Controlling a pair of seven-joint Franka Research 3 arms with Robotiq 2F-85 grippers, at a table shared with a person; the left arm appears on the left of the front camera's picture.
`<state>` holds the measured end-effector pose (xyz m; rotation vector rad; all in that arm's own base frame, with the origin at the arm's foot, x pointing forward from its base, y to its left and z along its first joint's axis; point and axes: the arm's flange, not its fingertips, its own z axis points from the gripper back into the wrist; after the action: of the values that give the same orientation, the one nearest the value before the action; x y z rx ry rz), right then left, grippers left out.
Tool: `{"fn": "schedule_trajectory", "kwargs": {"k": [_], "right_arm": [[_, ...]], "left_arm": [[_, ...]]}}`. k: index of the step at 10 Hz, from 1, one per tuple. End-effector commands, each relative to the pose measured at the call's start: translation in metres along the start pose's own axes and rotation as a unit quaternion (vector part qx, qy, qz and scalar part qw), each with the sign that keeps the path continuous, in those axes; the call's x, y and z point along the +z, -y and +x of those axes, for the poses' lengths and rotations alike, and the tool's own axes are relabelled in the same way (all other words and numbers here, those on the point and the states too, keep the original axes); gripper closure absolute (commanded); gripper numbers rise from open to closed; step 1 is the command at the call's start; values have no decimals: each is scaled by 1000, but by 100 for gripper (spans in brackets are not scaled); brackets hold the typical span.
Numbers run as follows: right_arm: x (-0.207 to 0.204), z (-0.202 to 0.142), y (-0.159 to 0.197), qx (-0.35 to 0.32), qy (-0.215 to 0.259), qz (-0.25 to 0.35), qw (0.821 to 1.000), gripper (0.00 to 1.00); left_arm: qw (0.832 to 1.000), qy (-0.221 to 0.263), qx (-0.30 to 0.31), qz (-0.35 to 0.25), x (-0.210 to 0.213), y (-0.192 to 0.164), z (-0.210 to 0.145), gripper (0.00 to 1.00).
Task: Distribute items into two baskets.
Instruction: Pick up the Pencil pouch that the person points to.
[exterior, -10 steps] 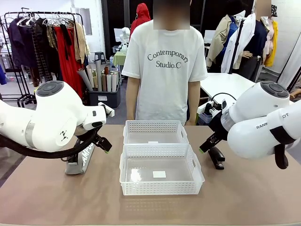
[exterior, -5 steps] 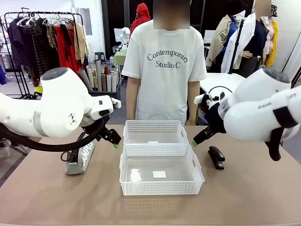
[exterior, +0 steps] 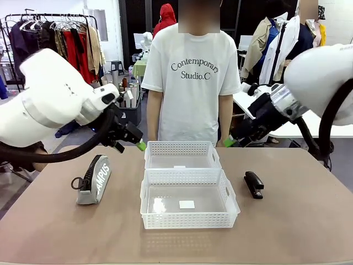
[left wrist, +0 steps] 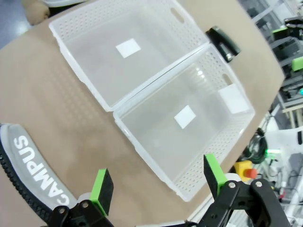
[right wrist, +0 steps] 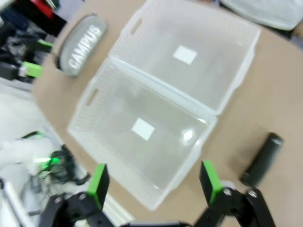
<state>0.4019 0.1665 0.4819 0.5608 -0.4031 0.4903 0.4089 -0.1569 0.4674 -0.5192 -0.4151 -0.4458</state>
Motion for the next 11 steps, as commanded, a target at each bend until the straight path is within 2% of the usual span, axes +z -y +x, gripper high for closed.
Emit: {"fn": "schedule_trajectory", "kwargs": {"k": [1, 3, 4, 11], "right_arm": [[-3, 12, 29, -38, 8, 61, 997, 0], [-5, 12, 45, -48, 16, 56, 997, 0], [5, 7, 22, -46, 8, 49, 998, 0], [5, 7, 22, -46, 8, 49, 998, 0]], "left_arm": [[999, 5, 9, -32, 3, -27, 1, 0], [1000, 26, -4, -7, 11, -24, 0, 0], [1000, 9, 16, -21, 11, -21, 0, 0], [1000, 9, 16, -21, 11, -21, 0, 0]]}}
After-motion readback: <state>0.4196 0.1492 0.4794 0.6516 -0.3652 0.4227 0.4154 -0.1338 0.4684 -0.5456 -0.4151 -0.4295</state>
